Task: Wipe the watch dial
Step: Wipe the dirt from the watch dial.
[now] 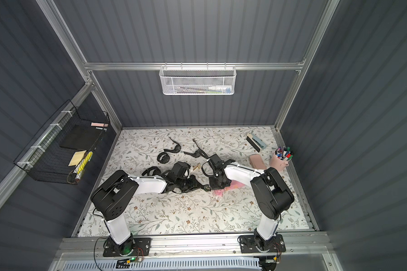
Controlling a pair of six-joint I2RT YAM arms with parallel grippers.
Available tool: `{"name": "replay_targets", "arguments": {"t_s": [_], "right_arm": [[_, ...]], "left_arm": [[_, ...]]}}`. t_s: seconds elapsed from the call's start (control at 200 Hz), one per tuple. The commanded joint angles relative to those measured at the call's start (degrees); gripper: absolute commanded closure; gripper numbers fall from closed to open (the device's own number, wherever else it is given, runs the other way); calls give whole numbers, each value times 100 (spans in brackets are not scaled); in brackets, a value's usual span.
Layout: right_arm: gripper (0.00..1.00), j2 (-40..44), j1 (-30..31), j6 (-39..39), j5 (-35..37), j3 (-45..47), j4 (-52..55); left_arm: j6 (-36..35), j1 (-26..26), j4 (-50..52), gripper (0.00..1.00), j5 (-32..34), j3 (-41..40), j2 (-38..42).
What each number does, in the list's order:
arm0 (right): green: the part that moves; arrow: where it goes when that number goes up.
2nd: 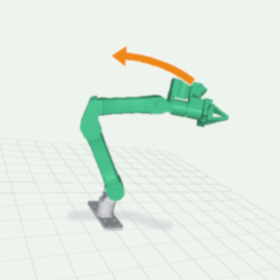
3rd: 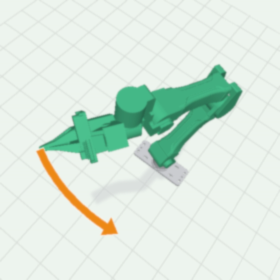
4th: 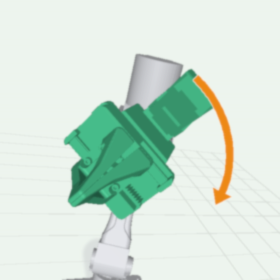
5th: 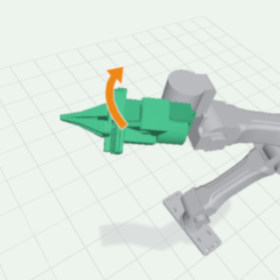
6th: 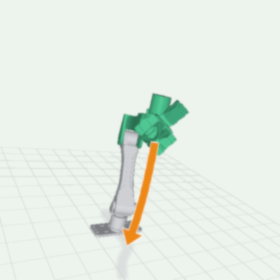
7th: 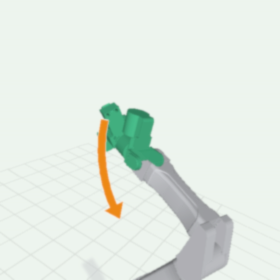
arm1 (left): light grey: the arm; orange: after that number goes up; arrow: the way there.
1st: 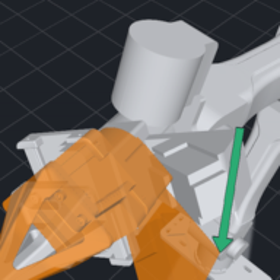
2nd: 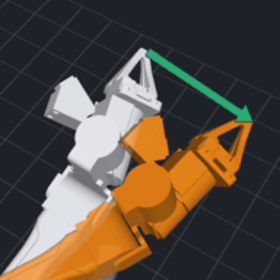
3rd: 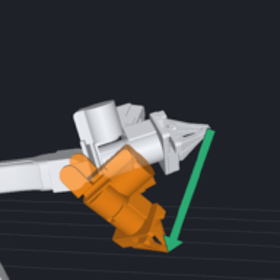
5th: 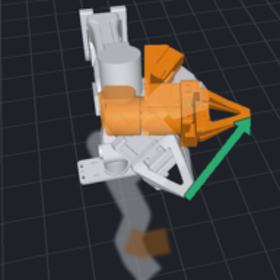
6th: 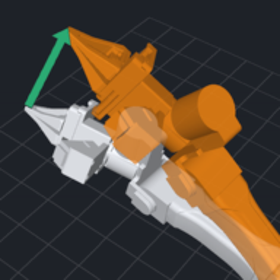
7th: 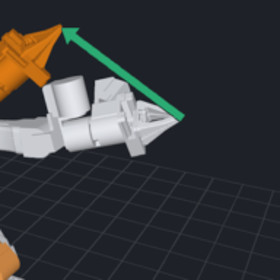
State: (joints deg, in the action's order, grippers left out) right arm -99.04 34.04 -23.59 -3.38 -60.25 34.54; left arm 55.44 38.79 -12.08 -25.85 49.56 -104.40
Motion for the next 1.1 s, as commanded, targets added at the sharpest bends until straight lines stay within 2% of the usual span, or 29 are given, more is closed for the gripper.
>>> {"name": "replay_targets", "arguments": {"t_s": [0.0, 0.095, 0.185, 0.245, 0.43, 0.615, 0.805, 1.091], "right_arm": [[100, 400, -29, -77, 125, -139, 329], [100, 715, -6, 7, -220, -122, 167], [100, 854, 48, 168, -836, -12, -238], [100, 728, 122, 281, -1132, -52, -267], [100, 78, 302, 394, -1415, -141, -230], [100, -426, 307, 330, -1405, -163, -255], [100, -775, 279, 138, -831, -420, 209], [100, -796, -18, -243, -338, -337, 110]], "left_arm": [[-155, 50, 54, 85, 145, 50, 184], [-183, 50, 74, 85, 150, 54, 177], [-198, 50, 74, 85, 109, 93, 108], [-206, 50, 59, 85, 90, 117, 62], [-202, 50, 56, 86, 78, 139, 17], [-184, 48, 56, 86, 104, 135, 18], [-184, 52, 124, 86, 134, 152, 29], [-205, 59, 179, 85, 201, 89, 131]]}}
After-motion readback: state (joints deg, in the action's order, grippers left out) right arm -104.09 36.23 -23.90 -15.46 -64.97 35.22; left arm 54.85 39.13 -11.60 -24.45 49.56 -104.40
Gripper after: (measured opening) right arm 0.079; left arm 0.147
